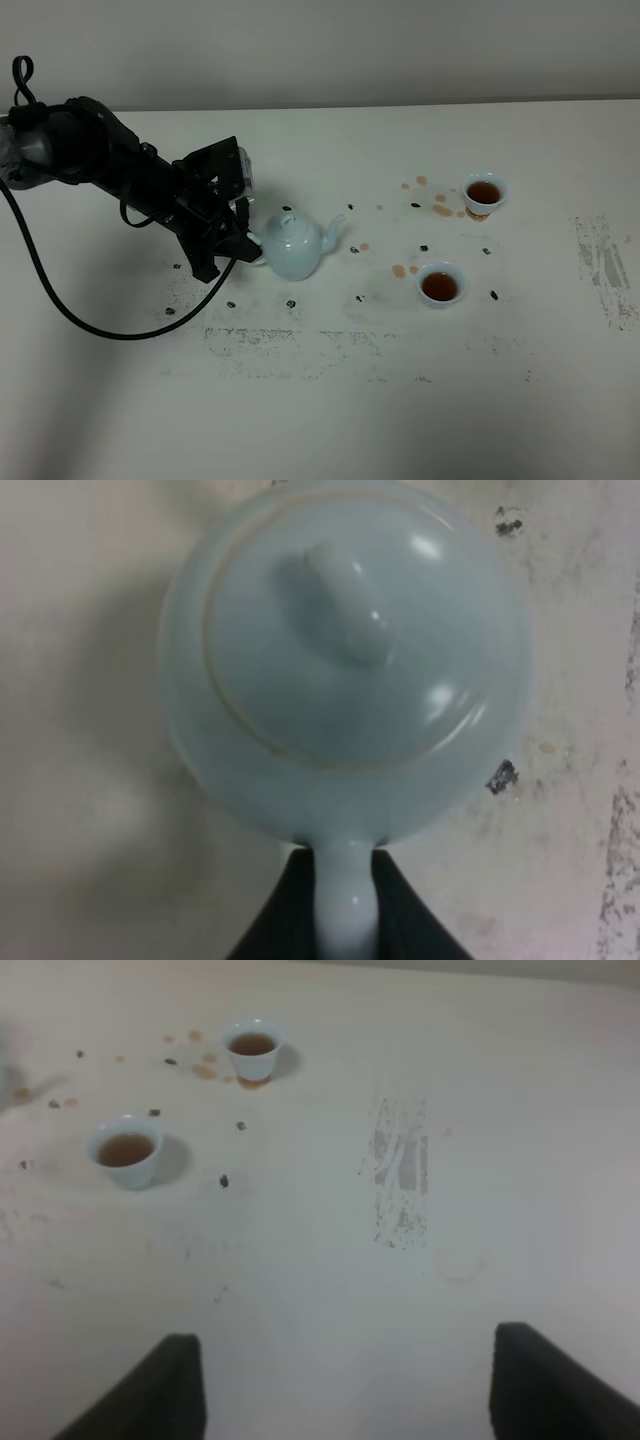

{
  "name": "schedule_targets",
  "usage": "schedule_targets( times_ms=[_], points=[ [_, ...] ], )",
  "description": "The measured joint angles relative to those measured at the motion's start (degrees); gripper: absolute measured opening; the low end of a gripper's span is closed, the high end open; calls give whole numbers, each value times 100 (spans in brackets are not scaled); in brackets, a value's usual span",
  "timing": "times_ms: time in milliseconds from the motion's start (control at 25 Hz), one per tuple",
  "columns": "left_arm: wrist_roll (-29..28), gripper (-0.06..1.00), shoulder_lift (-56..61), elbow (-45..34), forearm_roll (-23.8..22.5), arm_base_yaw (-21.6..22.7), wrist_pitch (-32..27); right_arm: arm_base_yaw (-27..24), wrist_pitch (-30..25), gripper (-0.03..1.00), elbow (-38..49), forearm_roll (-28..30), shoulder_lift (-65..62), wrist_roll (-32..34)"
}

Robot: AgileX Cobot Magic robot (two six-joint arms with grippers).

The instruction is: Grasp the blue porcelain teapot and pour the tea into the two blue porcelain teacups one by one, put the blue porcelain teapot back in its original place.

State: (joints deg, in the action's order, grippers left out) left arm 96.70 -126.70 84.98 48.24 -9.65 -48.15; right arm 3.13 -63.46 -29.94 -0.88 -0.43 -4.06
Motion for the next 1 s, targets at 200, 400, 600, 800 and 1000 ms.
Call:
schedule_targets(
  times_ms=[200,400,600,800,1000],
  points=[
    [0,0,5,0,-31,0,-40,0,0,58,0,0,0,0],
    [0,1,21,0,-20,0,-63,0,0,58,0,0,0,0],
    [0,3,62,0,-3,0,-63,0,0,58,0,0,0,0],
    [0,6,62,0,2,0,-87,0,0,58,0,0,0,0],
    [0,8,62,0,2,0,-135,0,0,58,0,0,0,0]
  ],
)
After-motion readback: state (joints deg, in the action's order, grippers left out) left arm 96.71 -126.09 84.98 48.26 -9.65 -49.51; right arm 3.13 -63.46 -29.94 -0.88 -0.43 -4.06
